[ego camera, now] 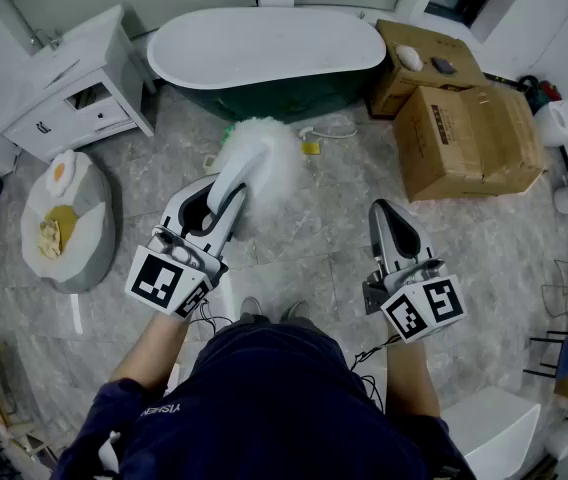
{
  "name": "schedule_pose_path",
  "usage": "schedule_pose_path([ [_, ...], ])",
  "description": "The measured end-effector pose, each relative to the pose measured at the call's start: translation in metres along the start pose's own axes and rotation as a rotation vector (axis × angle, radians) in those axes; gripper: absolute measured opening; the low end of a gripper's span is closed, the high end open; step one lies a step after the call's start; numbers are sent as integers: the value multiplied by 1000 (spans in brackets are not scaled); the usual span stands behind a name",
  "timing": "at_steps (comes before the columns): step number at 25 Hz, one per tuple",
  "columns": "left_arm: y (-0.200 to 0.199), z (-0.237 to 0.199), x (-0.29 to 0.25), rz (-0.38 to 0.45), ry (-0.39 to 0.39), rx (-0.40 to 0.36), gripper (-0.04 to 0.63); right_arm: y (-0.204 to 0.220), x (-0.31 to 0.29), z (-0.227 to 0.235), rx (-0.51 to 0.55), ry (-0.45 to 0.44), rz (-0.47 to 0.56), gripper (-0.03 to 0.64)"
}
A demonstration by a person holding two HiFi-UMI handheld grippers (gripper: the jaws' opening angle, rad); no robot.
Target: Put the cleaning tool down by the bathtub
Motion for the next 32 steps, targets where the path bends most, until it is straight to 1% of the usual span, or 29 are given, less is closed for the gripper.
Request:
schedule_pose_path([
  [9,0,1,1,0,2,1,107,0,-2,-3,7,-8,-7,3],
  [22,5,8,3,-10,18,3,107,8,11,-1,1,47,-17,2],
  [26,7,11,-1,-17,24,0,108,10,15,3,-7,57,-14,2],
  [32,10,28,-11,-32,26,-12,108,14,29,17,-19,63,-17,2],
])
Point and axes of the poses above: the fingertips, and each gripper's own axes: x backward along the fingers, z to its right, y out of its underside, the point moved 8 cm from there along x, backward along the fingers, and after that the axes turned 13 degrees about -y, right-handed, at the moved point
